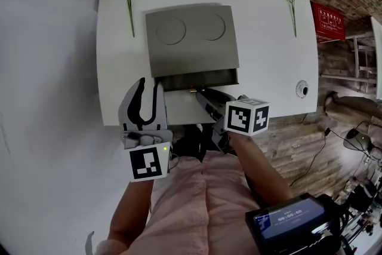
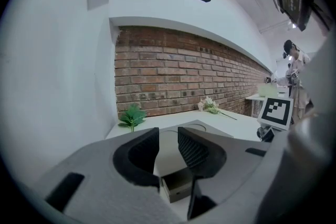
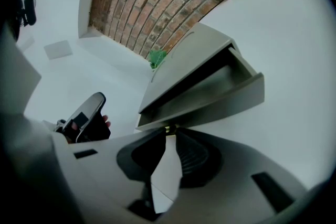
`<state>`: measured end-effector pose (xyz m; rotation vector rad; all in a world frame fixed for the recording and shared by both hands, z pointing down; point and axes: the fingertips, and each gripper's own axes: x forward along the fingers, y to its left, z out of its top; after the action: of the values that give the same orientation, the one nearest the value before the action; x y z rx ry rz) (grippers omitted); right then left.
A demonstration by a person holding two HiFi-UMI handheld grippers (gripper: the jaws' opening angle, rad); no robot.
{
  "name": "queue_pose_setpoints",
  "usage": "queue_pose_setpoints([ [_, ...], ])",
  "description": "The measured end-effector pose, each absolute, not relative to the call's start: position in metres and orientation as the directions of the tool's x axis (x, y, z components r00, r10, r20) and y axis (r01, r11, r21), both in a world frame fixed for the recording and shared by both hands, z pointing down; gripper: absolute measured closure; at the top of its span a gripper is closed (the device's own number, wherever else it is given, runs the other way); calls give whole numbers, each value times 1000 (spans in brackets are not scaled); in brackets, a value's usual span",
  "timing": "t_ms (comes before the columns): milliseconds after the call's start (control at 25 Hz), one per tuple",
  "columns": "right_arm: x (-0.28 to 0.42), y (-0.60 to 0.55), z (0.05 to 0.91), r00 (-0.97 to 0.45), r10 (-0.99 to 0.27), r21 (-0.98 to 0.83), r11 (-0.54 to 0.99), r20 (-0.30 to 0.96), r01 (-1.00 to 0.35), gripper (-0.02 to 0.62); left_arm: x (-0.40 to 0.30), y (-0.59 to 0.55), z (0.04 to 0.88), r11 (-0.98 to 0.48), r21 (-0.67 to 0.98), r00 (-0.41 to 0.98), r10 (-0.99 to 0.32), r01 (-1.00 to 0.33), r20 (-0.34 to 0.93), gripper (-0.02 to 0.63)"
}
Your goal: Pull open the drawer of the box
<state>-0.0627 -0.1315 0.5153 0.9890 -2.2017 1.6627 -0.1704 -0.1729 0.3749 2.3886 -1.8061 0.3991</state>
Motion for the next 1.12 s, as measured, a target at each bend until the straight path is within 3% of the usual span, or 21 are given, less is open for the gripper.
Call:
queue_pose_setpoints([
  [1120,-59,-94,516,-755,-386,-776,139,530,-615,532,-166,-140,361,-297,-92,265,-930,-950,255,491],
])
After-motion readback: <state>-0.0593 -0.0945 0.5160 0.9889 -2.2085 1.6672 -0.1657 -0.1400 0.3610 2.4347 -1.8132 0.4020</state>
